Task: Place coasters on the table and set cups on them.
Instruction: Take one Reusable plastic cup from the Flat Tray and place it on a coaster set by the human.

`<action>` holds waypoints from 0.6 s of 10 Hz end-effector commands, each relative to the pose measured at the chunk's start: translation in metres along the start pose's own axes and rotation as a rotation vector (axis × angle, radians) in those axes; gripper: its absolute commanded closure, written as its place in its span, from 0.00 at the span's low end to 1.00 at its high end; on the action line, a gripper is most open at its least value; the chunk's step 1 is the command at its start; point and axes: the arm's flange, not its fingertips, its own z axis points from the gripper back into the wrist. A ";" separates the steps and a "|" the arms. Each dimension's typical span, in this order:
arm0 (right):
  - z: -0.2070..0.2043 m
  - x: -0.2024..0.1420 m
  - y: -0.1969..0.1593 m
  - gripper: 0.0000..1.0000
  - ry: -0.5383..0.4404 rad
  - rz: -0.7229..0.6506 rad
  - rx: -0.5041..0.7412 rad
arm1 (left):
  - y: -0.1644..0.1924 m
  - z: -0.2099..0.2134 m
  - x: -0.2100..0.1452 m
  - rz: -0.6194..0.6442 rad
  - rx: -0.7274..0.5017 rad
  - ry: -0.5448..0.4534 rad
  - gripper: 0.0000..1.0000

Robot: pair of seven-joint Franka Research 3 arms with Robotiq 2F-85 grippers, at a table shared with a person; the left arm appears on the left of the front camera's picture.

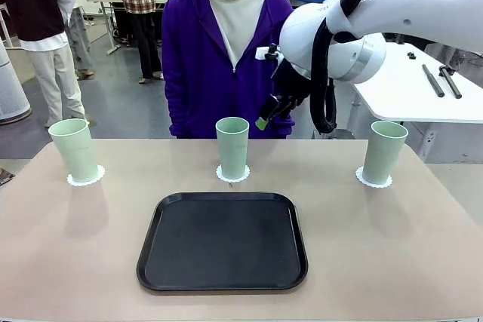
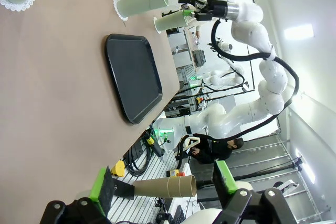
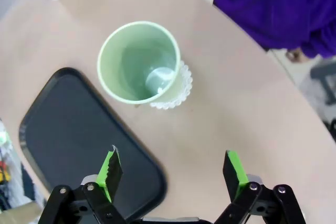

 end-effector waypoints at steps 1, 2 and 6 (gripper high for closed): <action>0.012 0.022 0.017 0.00 0.103 -0.060 -0.015 | -0.002 0.001 0.000 -0.016 -0.010 -0.011 0.00; 0.019 0.023 0.023 0.00 0.136 -0.087 -0.055 | -0.002 0.001 0.000 -0.016 -0.010 -0.011 0.00; 0.021 0.016 0.024 0.00 0.132 -0.092 -0.061 | -0.002 0.001 0.000 -0.016 -0.010 -0.011 0.00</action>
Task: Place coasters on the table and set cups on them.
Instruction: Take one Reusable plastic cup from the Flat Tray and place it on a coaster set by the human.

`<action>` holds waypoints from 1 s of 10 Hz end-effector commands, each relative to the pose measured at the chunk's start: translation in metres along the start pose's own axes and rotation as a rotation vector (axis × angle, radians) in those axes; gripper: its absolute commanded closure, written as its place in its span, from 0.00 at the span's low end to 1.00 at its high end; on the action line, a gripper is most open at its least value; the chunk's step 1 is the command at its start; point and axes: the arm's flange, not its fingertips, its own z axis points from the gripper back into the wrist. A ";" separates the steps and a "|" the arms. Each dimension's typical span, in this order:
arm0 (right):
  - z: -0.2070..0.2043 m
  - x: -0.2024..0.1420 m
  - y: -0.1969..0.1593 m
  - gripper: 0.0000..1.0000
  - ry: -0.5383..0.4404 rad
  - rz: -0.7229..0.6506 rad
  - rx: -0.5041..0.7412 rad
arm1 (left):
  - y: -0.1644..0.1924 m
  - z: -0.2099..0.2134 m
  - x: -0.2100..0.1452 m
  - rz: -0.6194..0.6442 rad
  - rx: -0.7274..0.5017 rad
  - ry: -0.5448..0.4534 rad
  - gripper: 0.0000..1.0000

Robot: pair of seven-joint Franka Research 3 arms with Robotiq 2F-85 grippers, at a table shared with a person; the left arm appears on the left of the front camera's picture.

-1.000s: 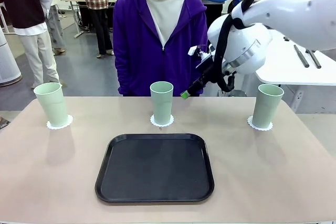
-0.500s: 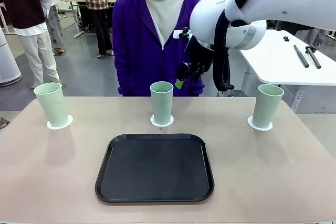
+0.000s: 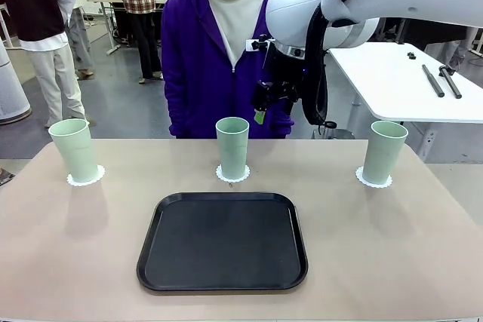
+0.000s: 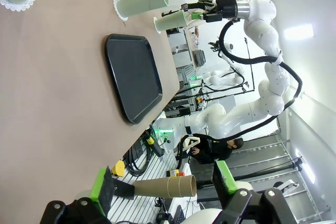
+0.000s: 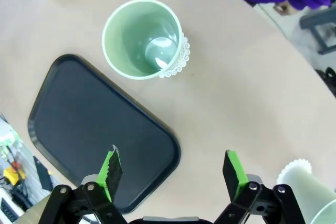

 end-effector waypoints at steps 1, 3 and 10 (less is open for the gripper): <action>-0.004 0.000 0.000 0.00 -0.032 0.022 0.014 | -0.002 0.001 0.000 -0.016 -0.010 -0.011 0.00; -0.004 0.000 0.000 0.00 -0.032 0.022 0.014 | -0.002 0.001 0.000 -0.016 -0.010 -0.011 0.00; 0.000 0.002 0.001 0.00 -0.012 0.007 -0.002 | -0.002 0.001 0.000 -0.016 -0.010 -0.011 0.00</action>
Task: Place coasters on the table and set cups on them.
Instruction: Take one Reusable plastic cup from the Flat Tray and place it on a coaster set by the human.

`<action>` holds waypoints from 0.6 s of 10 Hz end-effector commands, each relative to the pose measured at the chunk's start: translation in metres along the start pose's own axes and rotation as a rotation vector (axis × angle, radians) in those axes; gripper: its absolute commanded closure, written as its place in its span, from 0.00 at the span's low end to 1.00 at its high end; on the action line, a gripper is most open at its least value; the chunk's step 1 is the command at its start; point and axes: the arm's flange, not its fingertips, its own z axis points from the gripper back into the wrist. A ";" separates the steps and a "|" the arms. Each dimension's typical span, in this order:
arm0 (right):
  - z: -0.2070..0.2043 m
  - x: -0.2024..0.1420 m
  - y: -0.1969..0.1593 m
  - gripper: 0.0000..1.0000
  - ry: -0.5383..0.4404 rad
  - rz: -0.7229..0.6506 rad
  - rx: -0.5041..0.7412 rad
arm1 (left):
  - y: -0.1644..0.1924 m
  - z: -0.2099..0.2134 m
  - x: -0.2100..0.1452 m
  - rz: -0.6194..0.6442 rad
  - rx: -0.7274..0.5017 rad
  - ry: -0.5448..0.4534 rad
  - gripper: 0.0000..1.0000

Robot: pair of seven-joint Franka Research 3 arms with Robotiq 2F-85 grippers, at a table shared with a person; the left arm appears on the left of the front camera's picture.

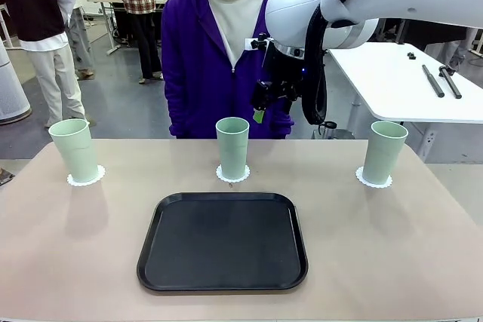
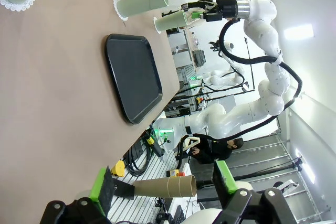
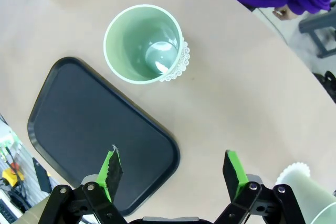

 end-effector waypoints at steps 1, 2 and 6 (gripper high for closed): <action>0.015 -0.036 -0.002 0.00 0.045 -0.179 -0.092 | -0.002 0.001 0.000 -0.016 -0.010 -0.011 0.00; 0.026 -0.068 -0.006 0.00 0.091 -0.314 -0.155 | -0.002 0.001 0.000 -0.016 -0.010 -0.011 0.00; 0.024 -0.180 -0.021 0.00 0.191 -0.524 -0.125 | -0.002 0.001 0.000 -0.016 -0.010 -0.011 0.00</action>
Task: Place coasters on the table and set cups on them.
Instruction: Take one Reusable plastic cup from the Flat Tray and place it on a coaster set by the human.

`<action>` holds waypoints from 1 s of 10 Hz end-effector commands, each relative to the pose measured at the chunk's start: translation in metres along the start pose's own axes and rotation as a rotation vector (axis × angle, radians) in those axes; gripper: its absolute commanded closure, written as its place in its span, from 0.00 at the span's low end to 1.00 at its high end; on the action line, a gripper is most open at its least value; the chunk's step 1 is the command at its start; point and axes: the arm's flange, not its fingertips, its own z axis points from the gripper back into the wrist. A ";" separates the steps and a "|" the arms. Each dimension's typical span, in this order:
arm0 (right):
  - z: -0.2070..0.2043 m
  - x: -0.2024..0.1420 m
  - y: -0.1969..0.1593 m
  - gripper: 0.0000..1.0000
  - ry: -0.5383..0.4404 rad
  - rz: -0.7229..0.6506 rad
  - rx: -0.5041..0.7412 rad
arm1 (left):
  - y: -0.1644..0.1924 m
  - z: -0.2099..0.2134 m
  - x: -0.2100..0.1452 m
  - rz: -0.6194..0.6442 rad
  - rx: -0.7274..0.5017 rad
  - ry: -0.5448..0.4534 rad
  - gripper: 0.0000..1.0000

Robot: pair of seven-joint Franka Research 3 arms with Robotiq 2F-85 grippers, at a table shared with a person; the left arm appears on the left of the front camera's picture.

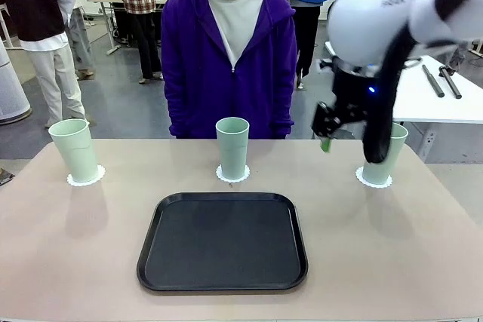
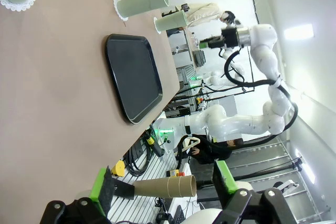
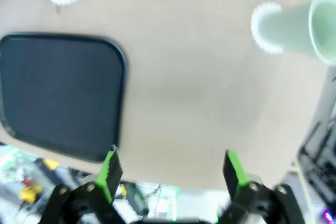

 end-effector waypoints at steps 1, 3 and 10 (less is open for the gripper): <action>-0.028 -0.017 -0.024 0.00 0.000 -0.078 0.073 | -0.002 0.001 0.000 -0.016 -0.010 -0.011 0.00; -0.049 -0.017 -0.064 0.00 -0.105 -0.093 0.200 | -0.002 0.001 0.000 -0.016 -0.010 -0.011 0.00; -0.084 -0.086 -0.239 0.00 -0.320 -0.186 1.125 | -0.002 0.001 0.000 -0.016 -0.010 -0.011 0.00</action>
